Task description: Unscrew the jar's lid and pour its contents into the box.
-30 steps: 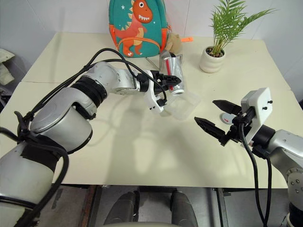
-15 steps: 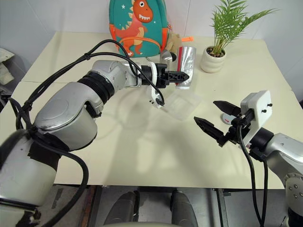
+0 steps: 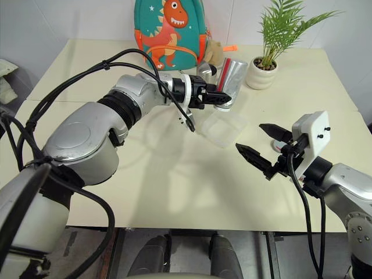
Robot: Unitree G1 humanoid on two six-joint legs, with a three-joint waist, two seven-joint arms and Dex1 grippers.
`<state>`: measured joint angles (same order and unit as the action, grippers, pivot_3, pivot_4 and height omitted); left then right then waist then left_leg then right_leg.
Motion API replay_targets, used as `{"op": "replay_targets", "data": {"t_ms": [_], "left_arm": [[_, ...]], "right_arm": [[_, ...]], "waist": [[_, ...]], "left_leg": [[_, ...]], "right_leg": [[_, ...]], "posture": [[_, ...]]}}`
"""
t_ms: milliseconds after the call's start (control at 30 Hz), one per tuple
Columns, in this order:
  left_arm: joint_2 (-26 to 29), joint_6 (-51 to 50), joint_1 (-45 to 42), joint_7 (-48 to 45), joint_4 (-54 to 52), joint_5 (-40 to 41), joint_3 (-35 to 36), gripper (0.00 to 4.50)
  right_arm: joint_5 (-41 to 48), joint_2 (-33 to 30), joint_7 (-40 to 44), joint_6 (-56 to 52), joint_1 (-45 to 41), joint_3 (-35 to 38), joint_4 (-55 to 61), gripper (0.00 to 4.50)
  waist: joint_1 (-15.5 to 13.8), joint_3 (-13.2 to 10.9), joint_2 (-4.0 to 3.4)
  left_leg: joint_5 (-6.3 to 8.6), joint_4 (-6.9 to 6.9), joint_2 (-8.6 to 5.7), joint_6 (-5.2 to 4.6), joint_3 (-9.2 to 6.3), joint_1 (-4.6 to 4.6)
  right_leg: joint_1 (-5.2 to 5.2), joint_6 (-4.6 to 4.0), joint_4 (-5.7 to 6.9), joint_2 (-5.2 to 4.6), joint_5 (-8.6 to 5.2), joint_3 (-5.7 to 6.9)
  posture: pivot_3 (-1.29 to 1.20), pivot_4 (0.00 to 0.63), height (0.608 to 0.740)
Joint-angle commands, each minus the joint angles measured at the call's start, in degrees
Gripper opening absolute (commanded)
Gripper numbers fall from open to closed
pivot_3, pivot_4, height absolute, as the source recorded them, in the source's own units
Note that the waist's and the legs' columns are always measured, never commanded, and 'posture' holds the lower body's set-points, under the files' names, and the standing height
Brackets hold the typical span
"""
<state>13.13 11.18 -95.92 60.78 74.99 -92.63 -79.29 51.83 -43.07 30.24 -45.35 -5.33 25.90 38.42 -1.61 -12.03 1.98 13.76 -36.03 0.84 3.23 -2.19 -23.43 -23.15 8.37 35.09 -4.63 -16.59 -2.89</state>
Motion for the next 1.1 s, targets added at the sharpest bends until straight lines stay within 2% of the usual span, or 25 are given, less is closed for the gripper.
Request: {"op": "replay_targets", "data": {"t_ms": [33, 200, 367, 467, 600, 800, 867, 1067, 1100], "left_arm": [[0.09, -2.62, -0.82, 3.64, -0.21, -0.42, -0.24, 1.97], [0.55, -4.61, 0.16, 7.01, -0.21, -0.11, -0.19, 1.97], [1.0, -3.54, 0.84, 7.73, 0.22, 1.28, 0.76, 1.97], [1.64, 4.53, 0.51, 5.49, 0.09, 7.11, 5.64, 1.97], [3.37, 15.82, 1.77, -7.22, 1.24, 17.86, 15.29, 1.97], [6.25, 26.3, 6.16, -25.31, -0.18, 34.84, 30.96, 1.97], [6.28, 28.07, 9.02, -36.9, -0.07, 45.04, 39.84, 1.97], [6.39, 28.43, 16.76, -53.67, -5.37, 61.86, 55.06, 1.97], [5.72, 27.41, 18.86, -57.94, -6.97, 67.14, 59.06, 1.97]], "right_arm": [[4.31, -0.3, 0.0, 0.24, 0.74, 2.11, 2.53, 4.46], [8.94, -2.33, 0.81, -0.62, 2.49, 3.06, 3.66, 4.46], [8.76, -3.68, 0.55, 0.1, 2.66, 3.13, 2.81, 4.46], [8.01, -4.22, 0.88, 0.56, 2.39, 2.87, 2.32, 4.46], [6.71, -5.03, 1.65, 1.13, 1.61, 2.31, 1.1, 4.46], [5.46, -7.05, 4.09, 1.64, -0.61, 1.41, -1.68, 4.46], [4.84, -7.94, 5.2, 1.63, -2.23, 0.51, -3.09, 4.46], [3.22, -9.91, 8.75, 1.49, -7.09, -2.24, -7.32, 4.46], [2.79, -10.22, 9.37, 1.49, -8.47, -3.09, -8.17, 4.46]], "waist": [[0.0, 0.0, 0.0], [-0.01, 0.0, 0.0], [0.0, 0.0, 0.0], [-0.02, 0.0, 0.0], [0.04, 0.0, 0.0], [0.12, 0.01, 0.0], [0.08, 0.01, -0.01], [0.11, 0.01, -0.02], [0.12, 0.02, -0.02]], "left_leg": [[0.0, 0.0, 0.0, 0.0, 0.0, 0.0], [0.0, -0.01, 0.0, 0.0, 0.02, 0.0], [0.0, -0.06, 0.0, 0.0, 0.1, 0.05], [0.0, -0.09, 0.0, 0.0, 0.15, 0.06], [0.01, -0.08, 0.0, -0.01, 0.34, 0.13], [0.02, -0.09, 0.01, -0.04, 0.48, 0.17], [0.02, -0.13, 0.01, -0.04, 0.5, 0.17], [0.02, -0.22, 0.02, -0.07, 0.52, 0.16], [0.02, -0.25, 0.02, -0.08, 0.52, 0.17]], "right_leg": [[0.0, 0.0, 0.01, 0.0, 0.0, 0.0], [0.0, 0.01, 0.03, 0.0, 0.01, -0.03], [0.0, 0.03, 0.1, 0.0, 0.02, -0.11], [-0.02, 0.05, 0.15, 0.0, 0.03, -0.18], [-0.04, 0.07, 0.16, 0.0, 0.04, -0.32], [-0.05, 0.09, 0.19, 0.0, 0.05, -0.44], [-0.06, 0.09, 0.23, 0.0, 0.05, -0.45], [-0.08, 0.1, 0.53, 0.0, 0.06, -0.48], [-0.08, 0.11, 0.56, 0.0, 0.07, -0.48]], "posture": [[0.0, 0.15, 0.74], [0.0, 0.15, 0.74], [0.0, 0.15, 0.74], [0.0, 0.15, 0.74], [0.0, 0.15, 0.74], [0.0, 0.15, 0.74], [0.0, 0.15, 0.74], [0.0, 0.15, 0.74], [0.0, 0.15, 0.74]]}}
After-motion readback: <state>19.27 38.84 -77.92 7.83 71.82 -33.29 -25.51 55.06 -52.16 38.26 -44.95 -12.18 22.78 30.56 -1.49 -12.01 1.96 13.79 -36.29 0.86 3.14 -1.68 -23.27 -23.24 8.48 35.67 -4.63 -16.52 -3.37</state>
